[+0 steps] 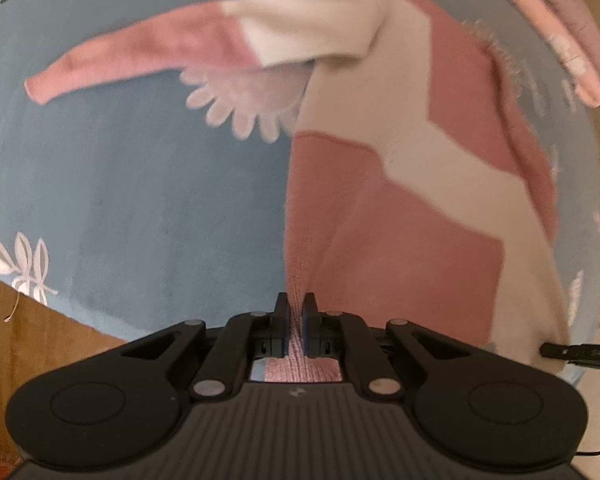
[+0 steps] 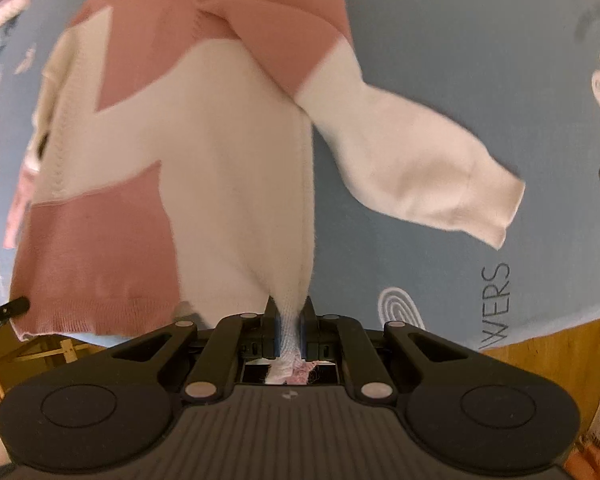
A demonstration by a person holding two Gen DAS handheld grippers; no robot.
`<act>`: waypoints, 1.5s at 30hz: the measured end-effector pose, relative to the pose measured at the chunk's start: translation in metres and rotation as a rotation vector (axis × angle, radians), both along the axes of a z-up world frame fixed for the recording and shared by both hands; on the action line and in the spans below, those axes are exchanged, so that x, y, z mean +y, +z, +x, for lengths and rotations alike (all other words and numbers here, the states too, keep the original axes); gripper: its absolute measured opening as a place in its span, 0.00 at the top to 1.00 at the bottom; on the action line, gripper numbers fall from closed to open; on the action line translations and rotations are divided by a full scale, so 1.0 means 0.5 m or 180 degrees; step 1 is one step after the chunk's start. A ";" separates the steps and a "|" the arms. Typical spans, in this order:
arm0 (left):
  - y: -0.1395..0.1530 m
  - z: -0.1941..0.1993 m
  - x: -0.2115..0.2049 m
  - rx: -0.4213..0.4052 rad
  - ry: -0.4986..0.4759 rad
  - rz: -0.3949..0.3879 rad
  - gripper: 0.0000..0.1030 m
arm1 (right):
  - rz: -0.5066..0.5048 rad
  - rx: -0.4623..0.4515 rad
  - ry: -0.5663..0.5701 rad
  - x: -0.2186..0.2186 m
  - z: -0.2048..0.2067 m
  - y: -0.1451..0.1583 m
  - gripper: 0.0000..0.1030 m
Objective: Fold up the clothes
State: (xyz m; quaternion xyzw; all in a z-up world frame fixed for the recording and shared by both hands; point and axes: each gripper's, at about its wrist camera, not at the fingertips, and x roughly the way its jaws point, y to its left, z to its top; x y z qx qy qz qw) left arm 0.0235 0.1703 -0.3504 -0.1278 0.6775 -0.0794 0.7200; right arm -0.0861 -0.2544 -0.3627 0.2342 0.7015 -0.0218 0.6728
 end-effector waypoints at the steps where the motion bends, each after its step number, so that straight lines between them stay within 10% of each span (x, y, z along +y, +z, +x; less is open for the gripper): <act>1: -0.013 -0.002 0.000 0.0026 -0.0020 0.0058 0.96 | -0.0035 0.0033 0.0005 0.001 -0.001 -0.010 0.90; 10: -0.136 0.011 -0.034 0.0160 -0.0278 0.0371 0.96 | -0.0379 0.0202 0.0221 0.036 0.016 -0.105 0.90; 14: -0.153 0.014 -0.042 0.0160 -0.0260 0.0451 0.82 | -0.0373 0.0206 0.0258 0.045 0.020 -0.123 0.70; 18: -0.131 0.012 -0.032 0.0068 -0.0250 0.0450 0.57 | -0.0448 0.0025 0.0369 0.050 0.015 -0.090 0.60; 34: 0.057 -0.048 -0.061 -0.0657 -0.0731 0.0751 0.48 | -0.0339 -0.0926 0.1414 0.172 0.025 0.057 0.57; 45: -0.025 0.061 -0.063 -0.0948 -0.0535 0.0638 0.50 | -0.0008 -0.1001 0.1410 0.285 0.020 0.038 0.53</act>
